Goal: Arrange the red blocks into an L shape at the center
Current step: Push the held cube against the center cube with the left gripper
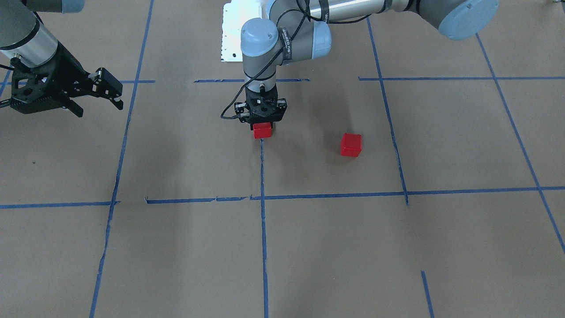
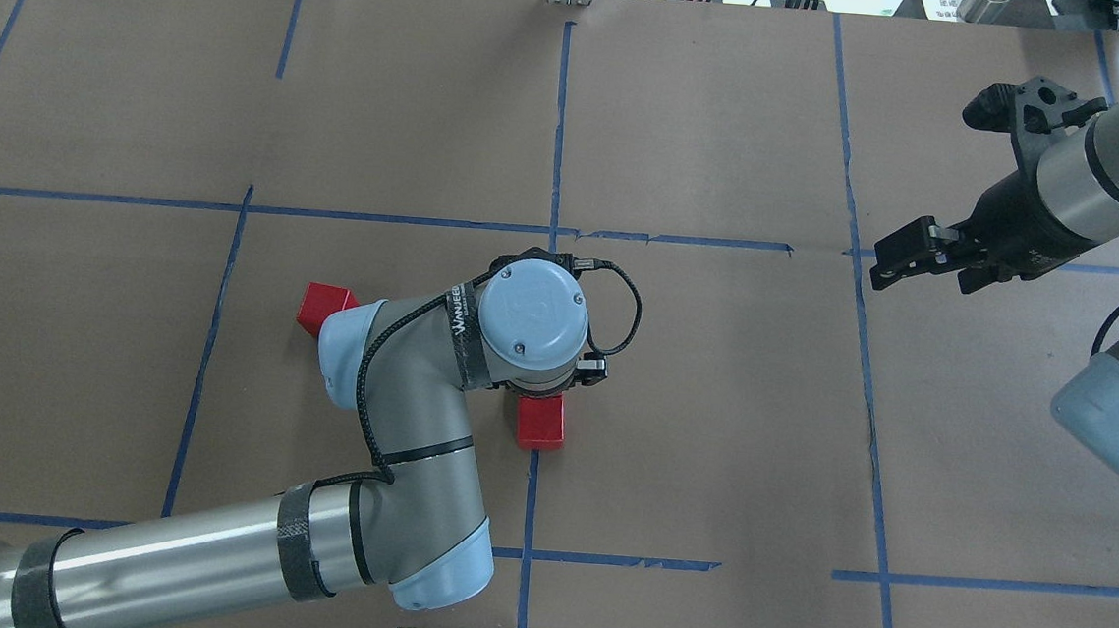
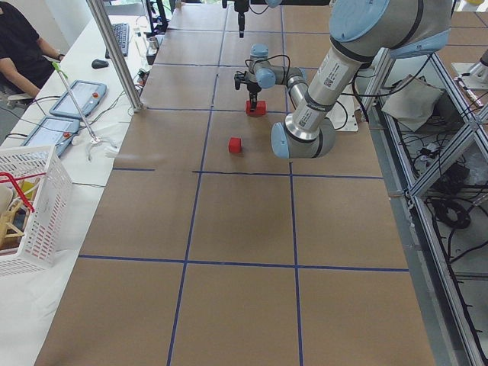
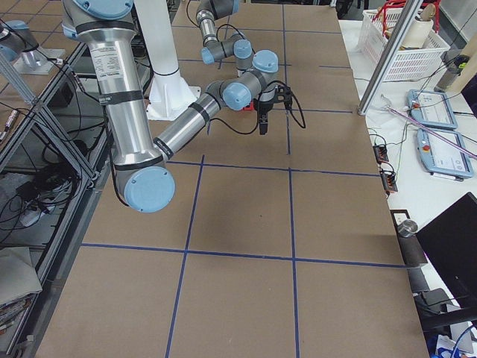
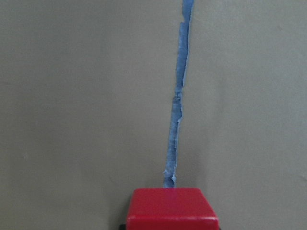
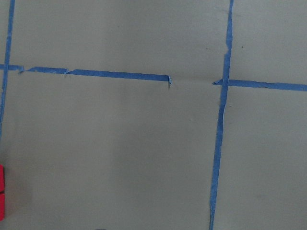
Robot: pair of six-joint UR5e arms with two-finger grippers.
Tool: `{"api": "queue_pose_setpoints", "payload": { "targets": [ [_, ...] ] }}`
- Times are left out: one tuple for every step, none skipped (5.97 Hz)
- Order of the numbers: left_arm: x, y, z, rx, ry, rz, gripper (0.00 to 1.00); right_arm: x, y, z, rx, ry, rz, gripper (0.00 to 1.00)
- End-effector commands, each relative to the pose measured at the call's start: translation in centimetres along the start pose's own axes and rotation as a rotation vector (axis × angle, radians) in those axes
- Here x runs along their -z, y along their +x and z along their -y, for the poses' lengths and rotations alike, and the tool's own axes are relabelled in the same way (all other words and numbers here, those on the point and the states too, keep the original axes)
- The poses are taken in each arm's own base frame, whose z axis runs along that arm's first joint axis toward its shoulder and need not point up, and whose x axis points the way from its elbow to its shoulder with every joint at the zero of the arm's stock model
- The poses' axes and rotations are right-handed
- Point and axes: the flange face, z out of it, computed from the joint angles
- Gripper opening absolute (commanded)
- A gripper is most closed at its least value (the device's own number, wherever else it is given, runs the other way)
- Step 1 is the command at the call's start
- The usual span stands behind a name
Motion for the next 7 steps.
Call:
{"api": "queue_pose_setpoints", "payload": {
  "targets": [
    [-0.1,0.0,-0.3,-0.006,-0.002,-0.002,0.61,0.1,0.0,0.0,-0.001,0.001,0.001,1.00],
    [0.0,0.1,-0.3,-0.007,-0.001,-0.005,0.70,0.2,-0.1,-0.1,-0.002,0.002,0.003,1.00],
    [0.0,0.2,-0.3,-0.007,-0.001,-0.006,0.82,0.6,-0.2,-0.3,0.000,0.007,0.006,1.00],
    [0.0,0.1,-0.3,-0.009,0.001,-0.007,0.93,0.5,-0.2,-0.4,0.000,0.005,0.005,1.00],
    [1.3,0.3,-0.3,-0.011,0.006,-0.030,0.96,0.5,-0.2,-0.4,0.000,0.005,0.005,1.00],
    [4.5,-0.3,1.4,0.002,0.037,-0.075,0.95,0.5,-0.2,-0.4,0.000,0.005,0.005,1.00],
    [5.9,-3.8,2.2,0.011,0.058,-0.091,0.95,0.3,0.3,-0.5,-0.007,0.001,0.000,1.00]
  ]
}}
